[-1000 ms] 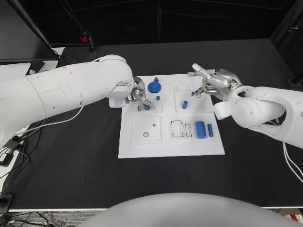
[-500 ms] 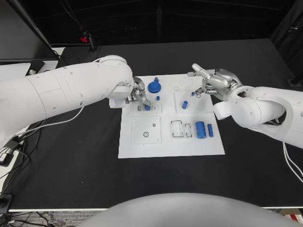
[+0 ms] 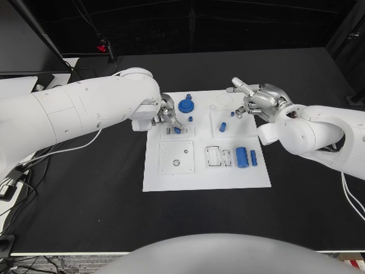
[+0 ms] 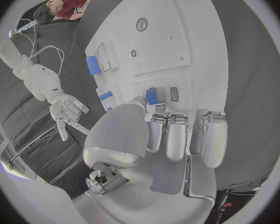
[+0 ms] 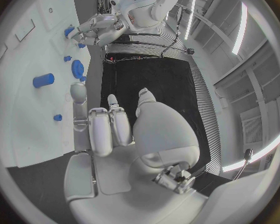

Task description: Assemble the parts on the task board

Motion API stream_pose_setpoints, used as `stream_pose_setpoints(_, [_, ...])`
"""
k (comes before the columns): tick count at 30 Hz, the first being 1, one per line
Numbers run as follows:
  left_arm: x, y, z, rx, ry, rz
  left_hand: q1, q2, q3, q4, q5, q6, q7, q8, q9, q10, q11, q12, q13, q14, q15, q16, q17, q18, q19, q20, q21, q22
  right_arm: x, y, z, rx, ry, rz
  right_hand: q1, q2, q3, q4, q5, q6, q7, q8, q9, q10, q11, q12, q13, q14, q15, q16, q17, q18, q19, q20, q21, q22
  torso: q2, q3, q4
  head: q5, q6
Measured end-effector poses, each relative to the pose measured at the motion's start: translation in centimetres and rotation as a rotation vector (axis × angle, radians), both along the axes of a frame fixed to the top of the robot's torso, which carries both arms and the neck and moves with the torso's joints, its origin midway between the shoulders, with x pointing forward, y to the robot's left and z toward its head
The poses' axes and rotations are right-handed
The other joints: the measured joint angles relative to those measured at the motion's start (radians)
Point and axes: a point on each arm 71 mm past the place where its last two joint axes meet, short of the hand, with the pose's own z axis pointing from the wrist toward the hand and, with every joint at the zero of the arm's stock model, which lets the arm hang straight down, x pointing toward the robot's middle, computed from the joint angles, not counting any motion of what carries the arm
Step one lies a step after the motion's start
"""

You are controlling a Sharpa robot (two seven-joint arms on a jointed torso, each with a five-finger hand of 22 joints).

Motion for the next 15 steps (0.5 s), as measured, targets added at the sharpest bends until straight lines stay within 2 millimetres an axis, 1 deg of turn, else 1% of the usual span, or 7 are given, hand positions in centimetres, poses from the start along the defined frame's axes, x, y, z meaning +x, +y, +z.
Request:
stream_pose_setpoints(6, [0.05,0.04,0.00,-0.003,-0.005,0.006,0.001,0.001,0.002,-0.002,0.000,0.000,0.000,0.002,0.000,0.000,0.000,0.000,0.000,0.000,0.000,0.000,0.000,0.000,0.000,0.000,0.000,0.000,0.01,-0.02,-0.01,0.000,0.000,-0.001,0.000,0.000,0.000,0.000,0.000,0.000,0.000,0.000,0.000,0.000,0.000,0.000,0.000,0.000,0.000,0.000,0.000,0.000,0.000,0.000,0.000,0.000,0.000,0.0000,-0.0001,0.000,0.000])
stream_pose_setpoints(8, [0.07,0.05,0.00,-0.005,-0.006,0.007,0.006,-0.004,0.002,-0.002,0.000,0.000,0.000,0.003,0.000,0.000,0.000,0.000,0.000,0.000,0.000,0.000,0.000,0.000,0.000,0.000,0.000,0.000,0.02,-0.03,-0.01,0.000,0.000,-0.001,0.001,0.001,0.000,0.000,0.000,0.000,0.000,0.000,0.000,0.000,0.000,0.000,0.000,0.000,0.000,0.000,0.000,0.000,0.000,0.000,0.000,0.000,0.000,0.0001,-0.0001,0.000,0.001])
stream_pose_setpoints(9, [0.08,0.05,0.00,-0.005,-0.007,0.008,0.008,-0.002,0.002,-0.002,0.000,0.000,0.000,0.003,0.000,0.000,0.000,0.000,0.000,0.000,0.000,0.000,0.000,0.000,0.000,0.000,0.000,0.000,0.02,-0.04,-0.01,-0.001,0.000,-0.001,0.004,0.004,0.000,0.000,0.000,0.000,0.000,0.000,0.000,0.000,0.000,0.000,0.000,0.000,0.000,0.000,0.000,0.000,-0.002,-0.002,0.000,-0.001,0.000,0.0001,-0.0001,0.000,0.001])
stream_pose_setpoints(13, [0.12,0.07,0.03,-0.008,-0.012,0.012,0.011,0.001,0.002,-0.002,0.000,0.000,0.000,0.003,0.000,0.000,0.000,0.000,0.000,-0.001,0.000,0.000,0.000,0.000,0.000,0.000,0.000,0.000,0.03,-0.06,-0.02,-0.001,0.001,-0.002,0.004,0.004,0.000,0.000,0.000,0.000,0.000,0.000,0.000,0.000,0.000,0.000,0.000,0.000,0.000,0.000,0.000,0.000,-0.004,-0.004,0.000,-0.001,0.000,0.0001,-0.0001,-0.001,0.001])
stream_pose_setpoints(15, [0.14,0.08,0.03,-0.009,-0.014,0.014,0.011,0.001,0.002,-0.002,0.000,0.000,0.000,0.004,0.000,0.002,-0.002,0.000,0.001,-0.001,-0.005,0.000,0.000,0.000,0.000,0.000,0.000,0.000,0.04,-0.07,-0.02,-0.001,0.001,-0.002,0.004,0.004,0.000,0.000,0.000,0.000,0.000,0.000,0.000,0.000,0.000,0.000,0.000,0.000,0.000,0.000,0.000,0.000,-0.004,-0.004,0.000,-0.001,0.000,0.0001,-0.0001,-0.001,0.000])
